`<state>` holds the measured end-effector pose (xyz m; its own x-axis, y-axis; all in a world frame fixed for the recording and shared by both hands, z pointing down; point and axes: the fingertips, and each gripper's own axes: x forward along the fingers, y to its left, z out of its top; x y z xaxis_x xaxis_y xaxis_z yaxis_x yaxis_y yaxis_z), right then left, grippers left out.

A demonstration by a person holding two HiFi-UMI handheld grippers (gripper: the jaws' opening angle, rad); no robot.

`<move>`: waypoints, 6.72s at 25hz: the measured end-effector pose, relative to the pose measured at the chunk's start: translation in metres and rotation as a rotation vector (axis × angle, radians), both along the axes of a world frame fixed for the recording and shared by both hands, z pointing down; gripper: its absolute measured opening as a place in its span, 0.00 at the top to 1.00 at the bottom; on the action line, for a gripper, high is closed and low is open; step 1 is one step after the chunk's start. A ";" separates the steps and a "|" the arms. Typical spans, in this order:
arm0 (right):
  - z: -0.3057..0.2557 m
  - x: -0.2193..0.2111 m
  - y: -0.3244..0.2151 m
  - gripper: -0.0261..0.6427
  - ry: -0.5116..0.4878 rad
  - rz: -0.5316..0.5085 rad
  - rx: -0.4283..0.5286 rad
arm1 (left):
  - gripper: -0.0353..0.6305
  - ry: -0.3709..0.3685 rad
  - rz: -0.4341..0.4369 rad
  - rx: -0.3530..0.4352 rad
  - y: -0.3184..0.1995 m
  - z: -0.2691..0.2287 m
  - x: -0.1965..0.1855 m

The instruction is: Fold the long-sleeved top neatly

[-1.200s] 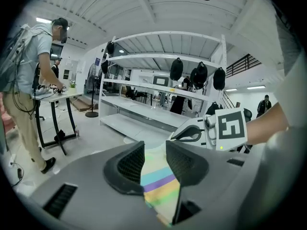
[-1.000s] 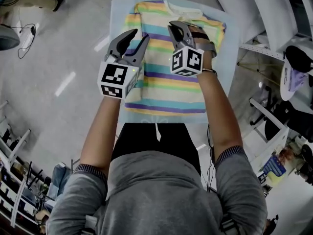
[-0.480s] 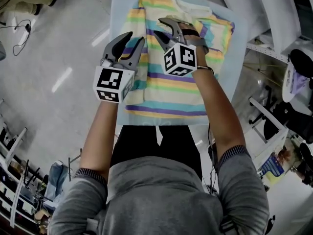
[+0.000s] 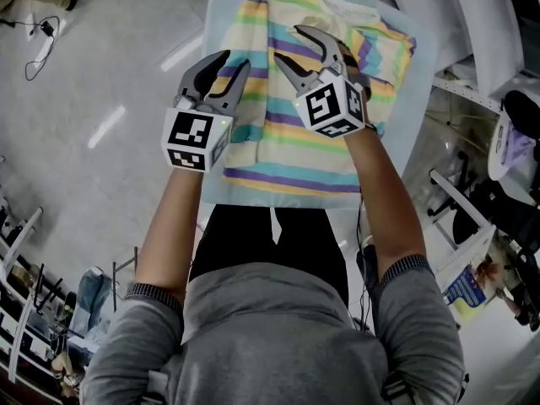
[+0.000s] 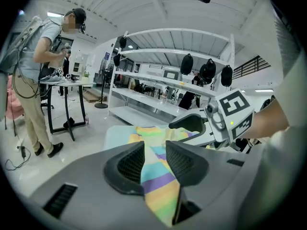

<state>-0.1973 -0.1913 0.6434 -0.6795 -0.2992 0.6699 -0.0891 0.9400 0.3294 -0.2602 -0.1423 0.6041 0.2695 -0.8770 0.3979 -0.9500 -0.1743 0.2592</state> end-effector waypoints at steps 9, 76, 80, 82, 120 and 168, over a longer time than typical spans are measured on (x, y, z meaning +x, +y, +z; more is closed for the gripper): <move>-0.048 0.031 0.039 0.55 -0.137 0.119 -0.069 | 0.71 -0.009 0.017 -0.002 0.054 -0.019 0.018; -0.039 0.181 0.230 0.58 -0.381 0.347 -0.316 | 0.89 -0.367 0.162 -0.267 0.196 0.079 0.097; -0.050 0.180 0.237 0.58 -0.380 0.335 -0.331 | 0.89 -0.282 0.083 -0.261 0.198 0.046 0.082; -0.060 0.177 0.239 0.58 -0.373 0.325 -0.329 | 0.89 -0.249 0.049 -0.255 0.197 0.026 0.071; -0.218 0.112 0.056 0.56 -0.363 0.351 -0.191 | 0.89 -0.132 -0.251 -0.126 0.041 -0.183 -0.151; -0.149 0.321 -0.016 0.56 -0.399 0.552 -0.306 | 0.89 -0.089 0.079 -0.211 -0.136 -0.079 0.241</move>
